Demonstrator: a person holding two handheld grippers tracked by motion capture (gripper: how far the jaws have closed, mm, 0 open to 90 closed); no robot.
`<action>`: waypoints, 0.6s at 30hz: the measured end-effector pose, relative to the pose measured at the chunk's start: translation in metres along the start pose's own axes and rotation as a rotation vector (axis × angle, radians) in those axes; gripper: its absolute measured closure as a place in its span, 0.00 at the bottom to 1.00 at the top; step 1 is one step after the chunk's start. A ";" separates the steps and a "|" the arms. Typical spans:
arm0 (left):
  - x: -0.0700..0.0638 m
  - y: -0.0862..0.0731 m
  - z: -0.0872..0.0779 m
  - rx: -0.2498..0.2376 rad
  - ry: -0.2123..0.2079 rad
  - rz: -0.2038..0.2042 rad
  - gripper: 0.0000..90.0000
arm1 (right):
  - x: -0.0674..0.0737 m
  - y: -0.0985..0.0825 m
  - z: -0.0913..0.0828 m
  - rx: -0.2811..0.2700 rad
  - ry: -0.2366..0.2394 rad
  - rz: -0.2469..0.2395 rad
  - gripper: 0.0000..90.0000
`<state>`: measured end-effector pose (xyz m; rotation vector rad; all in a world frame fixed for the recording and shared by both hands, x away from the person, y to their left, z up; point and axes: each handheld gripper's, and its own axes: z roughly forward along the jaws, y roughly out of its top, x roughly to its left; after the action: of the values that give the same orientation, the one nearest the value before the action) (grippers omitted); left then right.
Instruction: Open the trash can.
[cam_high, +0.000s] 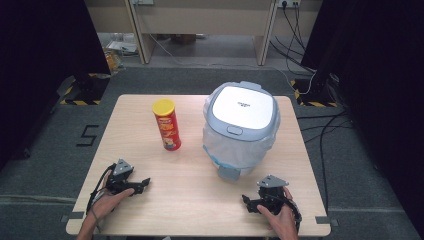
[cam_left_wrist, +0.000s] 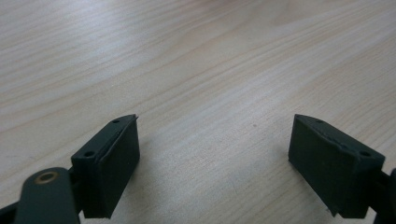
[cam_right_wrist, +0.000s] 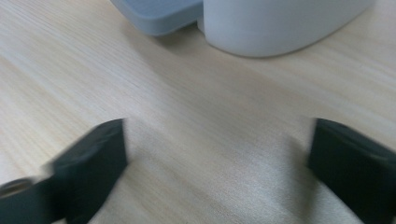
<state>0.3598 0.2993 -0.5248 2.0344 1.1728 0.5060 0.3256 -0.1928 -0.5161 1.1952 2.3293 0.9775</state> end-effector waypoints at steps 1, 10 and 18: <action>0.000 0.000 0.000 -0.002 0.000 -0.001 0.17 | -0.001 0.000 -0.002 -0.019 0.019 -0.003 0.26; 0.000 0.000 0.000 0.000 0.000 0.000 0.17 | 0.021 0.022 -0.014 -0.118 0.039 -0.074 0.20; 0.000 0.000 0.000 -0.001 -0.001 -0.001 0.17 | 0.040 0.041 0.003 -0.174 0.095 -0.092 0.24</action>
<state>0.3598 0.2992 -0.5249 2.0329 1.1733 0.5052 0.3269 -0.1422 -0.4889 0.9858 2.2933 1.2002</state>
